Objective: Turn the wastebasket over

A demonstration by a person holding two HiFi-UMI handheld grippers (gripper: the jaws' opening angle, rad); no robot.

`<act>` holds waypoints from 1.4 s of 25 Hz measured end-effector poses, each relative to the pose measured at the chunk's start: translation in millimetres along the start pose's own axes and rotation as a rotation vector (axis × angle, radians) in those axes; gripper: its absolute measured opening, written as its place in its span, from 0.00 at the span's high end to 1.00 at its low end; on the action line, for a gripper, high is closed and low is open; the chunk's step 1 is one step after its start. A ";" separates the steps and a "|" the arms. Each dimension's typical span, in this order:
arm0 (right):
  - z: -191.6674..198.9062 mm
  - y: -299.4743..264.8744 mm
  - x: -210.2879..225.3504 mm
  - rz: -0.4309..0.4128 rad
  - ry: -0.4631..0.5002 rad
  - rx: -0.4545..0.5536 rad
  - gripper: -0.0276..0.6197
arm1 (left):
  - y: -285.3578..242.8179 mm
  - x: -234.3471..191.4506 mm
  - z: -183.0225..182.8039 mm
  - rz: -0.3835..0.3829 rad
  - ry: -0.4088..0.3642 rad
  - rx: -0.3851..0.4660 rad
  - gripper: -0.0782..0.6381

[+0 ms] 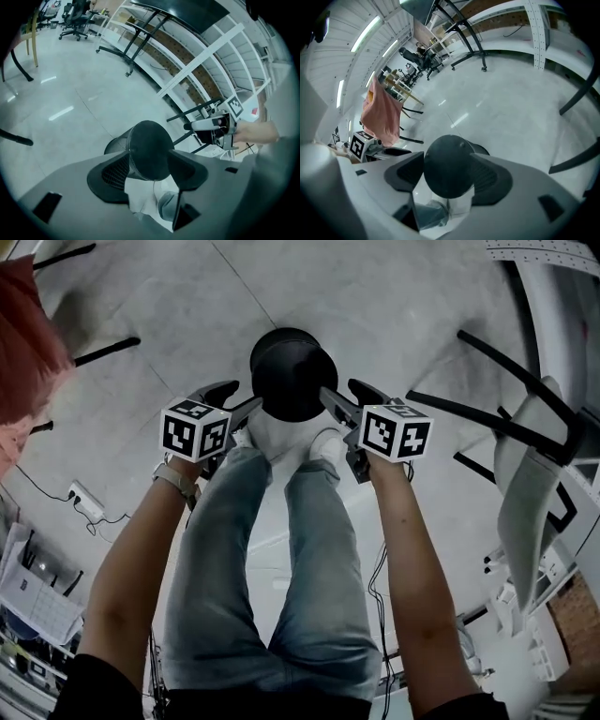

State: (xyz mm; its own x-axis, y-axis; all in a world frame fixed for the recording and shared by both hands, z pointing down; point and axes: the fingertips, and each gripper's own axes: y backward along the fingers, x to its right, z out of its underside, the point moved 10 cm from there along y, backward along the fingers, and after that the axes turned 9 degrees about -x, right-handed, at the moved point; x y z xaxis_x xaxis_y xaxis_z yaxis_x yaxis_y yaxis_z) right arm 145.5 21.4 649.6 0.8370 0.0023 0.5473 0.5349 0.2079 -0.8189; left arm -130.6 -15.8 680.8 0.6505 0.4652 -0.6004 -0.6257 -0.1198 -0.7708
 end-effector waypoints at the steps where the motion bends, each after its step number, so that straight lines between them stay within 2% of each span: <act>1: -1.9 -7.5 5.7 0.001 0.002 -0.007 0.51 | -6.4 -5.5 0.5 0.008 0.007 -0.003 0.54; 8: -9.5 -46.0 39.9 -0.008 0.022 -0.069 0.49 | -41.8 -27.3 1.6 0.032 0.021 -0.038 0.53; 12: -8.2 -66.9 46.5 -0.024 0.067 -0.122 0.49 | -59.7 -30.4 0.0 0.050 -0.004 -0.066 0.53; 17: -3.6 -83.1 46.8 0.021 0.127 -0.159 0.50 | -66.5 -38.6 1.9 0.046 0.014 -0.053 0.53; 21: -4.5 -81.7 47.1 0.037 0.143 -0.163 0.53 | -65.5 -36.4 -1.9 0.037 0.003 -0.077 0.55; 25: -2.9 -69.5 45.0 0.064 0.138 -0.104 0.55 | -61.1 -26.0 -8.6 0.005 -0.029 -0.054 0.58; 28: -5.3 -54.0 42.5 0.064 0.139 -0.015 0.55 | -52.3 -14.0 -16.7 -0.034 -0.083 0.014 0.58; 32: -6.0 -44.2 43.0 0.067 0.189 0.071 0.55 | -50.8 -1.9 -22.8 -0.112 -0.171 0.085 0.59; 35: -1.4 -47.2 46.7 0.085 0.207 0.123 0.55 | -53.7 -1.4 -20.4 -0.124 -0.196 0.136 0.60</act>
State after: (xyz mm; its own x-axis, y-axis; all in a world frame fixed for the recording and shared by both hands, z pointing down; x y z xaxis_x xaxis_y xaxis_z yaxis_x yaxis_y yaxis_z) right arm 159.5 10.4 713.6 0.8909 -0.1724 0.4203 0.4543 0.3327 -0.8264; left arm -89.1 -27.9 718.7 0.6382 0.6314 -0.4405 -0.6071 0.0609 -0.7923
